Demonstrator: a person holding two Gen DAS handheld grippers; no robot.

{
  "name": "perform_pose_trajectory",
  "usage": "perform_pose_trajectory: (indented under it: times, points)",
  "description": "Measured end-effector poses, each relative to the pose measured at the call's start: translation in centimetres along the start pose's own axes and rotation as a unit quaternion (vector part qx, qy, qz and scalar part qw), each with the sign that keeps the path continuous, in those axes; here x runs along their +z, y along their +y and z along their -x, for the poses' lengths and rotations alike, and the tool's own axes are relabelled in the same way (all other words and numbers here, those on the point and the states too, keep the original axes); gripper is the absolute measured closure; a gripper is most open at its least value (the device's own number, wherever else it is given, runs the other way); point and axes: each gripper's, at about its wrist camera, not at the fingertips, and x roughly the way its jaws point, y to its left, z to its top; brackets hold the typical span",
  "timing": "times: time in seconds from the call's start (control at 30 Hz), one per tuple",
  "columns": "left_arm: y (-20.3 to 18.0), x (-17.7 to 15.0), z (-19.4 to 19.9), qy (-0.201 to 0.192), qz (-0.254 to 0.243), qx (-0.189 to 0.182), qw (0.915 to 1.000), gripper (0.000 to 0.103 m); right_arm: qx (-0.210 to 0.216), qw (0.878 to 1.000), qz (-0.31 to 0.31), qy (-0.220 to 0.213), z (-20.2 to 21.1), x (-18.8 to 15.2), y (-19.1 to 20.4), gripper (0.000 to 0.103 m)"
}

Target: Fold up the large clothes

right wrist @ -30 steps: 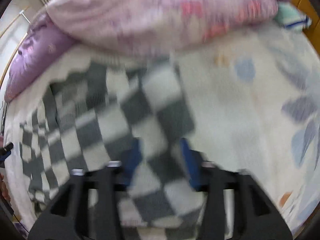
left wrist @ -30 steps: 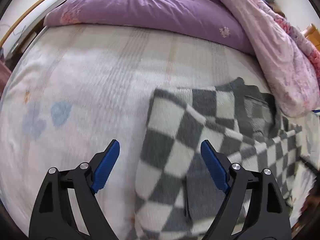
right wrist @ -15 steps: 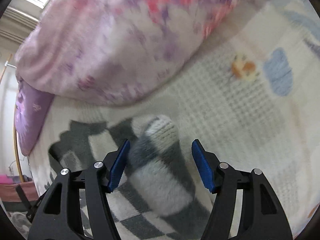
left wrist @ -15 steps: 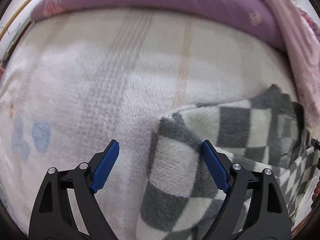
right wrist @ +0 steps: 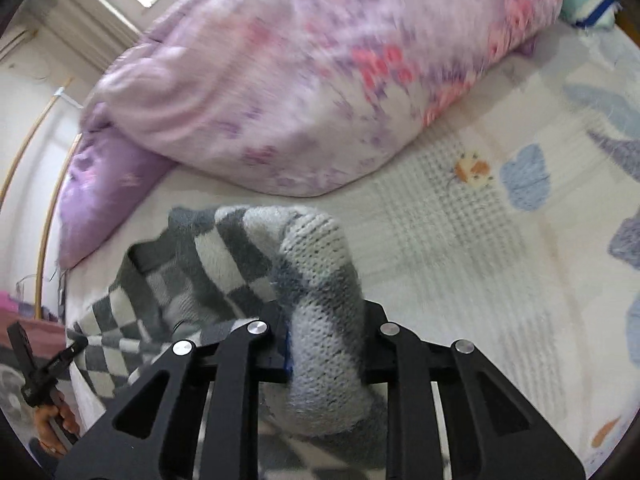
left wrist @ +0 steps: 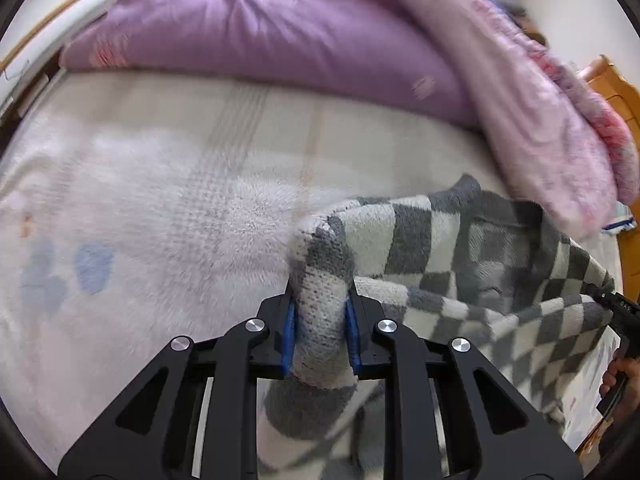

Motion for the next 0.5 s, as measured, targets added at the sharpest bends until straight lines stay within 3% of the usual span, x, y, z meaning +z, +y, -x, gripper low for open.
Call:
perform_pose_trajectory:
  times: [0.23, 0.4, 0.5]
  points:
    - [-1.6, -6.7, 11.5, -0.044, 0.003, -0.015, 0.9989, 0.083, 0.048, 0.998, 0.025, -0.026, 10.0, -5.1, -0.7, 0.084]
    - [-1.5, -14.0, 17.5, -0.048, 0.019, -0.01, 0.9986, 0.083, 0.063, 0.997, 0.035, -0.016, 15.2, -10.1, -2.1, 0.084]
    - [-0.8, -20.1, 19.7, -0.037, 0.054, 0.0, 0.9979, 0.084, 0.054, 0.997, 0.053, 0.002, 17.9, -14.5, -3.5, 0.082]
